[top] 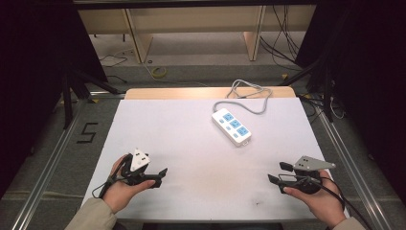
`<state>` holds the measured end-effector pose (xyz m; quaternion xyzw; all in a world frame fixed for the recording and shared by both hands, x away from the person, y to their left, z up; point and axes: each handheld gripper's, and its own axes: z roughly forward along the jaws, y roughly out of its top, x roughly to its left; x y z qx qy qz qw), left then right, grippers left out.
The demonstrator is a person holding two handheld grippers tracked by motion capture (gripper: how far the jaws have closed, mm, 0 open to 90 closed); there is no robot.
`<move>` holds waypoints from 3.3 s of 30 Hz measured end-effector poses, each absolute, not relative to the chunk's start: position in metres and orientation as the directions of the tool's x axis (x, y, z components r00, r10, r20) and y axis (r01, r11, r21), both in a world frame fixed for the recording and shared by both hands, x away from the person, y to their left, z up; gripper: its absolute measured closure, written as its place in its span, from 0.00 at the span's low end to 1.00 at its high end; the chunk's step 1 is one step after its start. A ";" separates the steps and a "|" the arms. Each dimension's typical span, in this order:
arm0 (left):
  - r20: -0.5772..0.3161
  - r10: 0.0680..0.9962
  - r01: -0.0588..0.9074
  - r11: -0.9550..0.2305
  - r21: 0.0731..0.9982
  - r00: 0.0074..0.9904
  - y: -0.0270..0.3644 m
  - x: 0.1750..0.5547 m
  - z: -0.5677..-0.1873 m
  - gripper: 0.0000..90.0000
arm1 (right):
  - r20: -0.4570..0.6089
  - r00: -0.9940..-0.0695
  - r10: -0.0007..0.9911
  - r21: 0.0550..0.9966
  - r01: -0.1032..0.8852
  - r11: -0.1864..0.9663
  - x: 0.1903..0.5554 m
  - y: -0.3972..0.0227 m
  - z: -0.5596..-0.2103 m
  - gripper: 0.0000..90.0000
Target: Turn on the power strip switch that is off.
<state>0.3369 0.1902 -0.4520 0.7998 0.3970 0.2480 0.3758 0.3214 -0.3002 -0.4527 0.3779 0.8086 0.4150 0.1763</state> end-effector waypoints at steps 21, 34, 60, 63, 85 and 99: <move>0.100 0.827 0.461 -0.403 0.790 0.553 0.191 0.338 -0.453 0.18 | -0.077 -0.590 0.804 0.807 0.436 0.398 0.328 -0.293 -0.440 1.00; 0.097 0.826 0.466 -0.406 0.786 0.556 0.190 0.339 -0.454 0.18 | -0.082 -0.595 0.800 0.797 0.443 0.411 0.339 -0.287 -0.434 1.00; 0.101 0.824 0.466 -0.412 0.783 0.558 0.190 0.339 -0.454 0.18 | -0.090 -0.612 0.786 0.775 0.452 0.441 0.383 -0.263 -0.422 1.00; 0.101 0.824 0.466 -0.412 0.783 0.558 0.191 0.339 -0.454 0.18 | -0.087 -0.613 0.785 0.775 0.454 0.440 0.389 -0.260 -0.421 1.00; 0.101 0.821 0.465 -0.415 0.782 0.561 0.190 0.339 -0.454 0.18 | -0.087 -0.607 0.790 0.754 0.477 0.450 0.419 -0.243 -0.419 1.00; 0.103 0.821 0.465 -0.417 0.781 0.562 0.190 0.339 -0.454 0.18 | -0.097 -0.603 0.792 0.745 0.484 0.459 0.442 -0.233 -0.414 1.00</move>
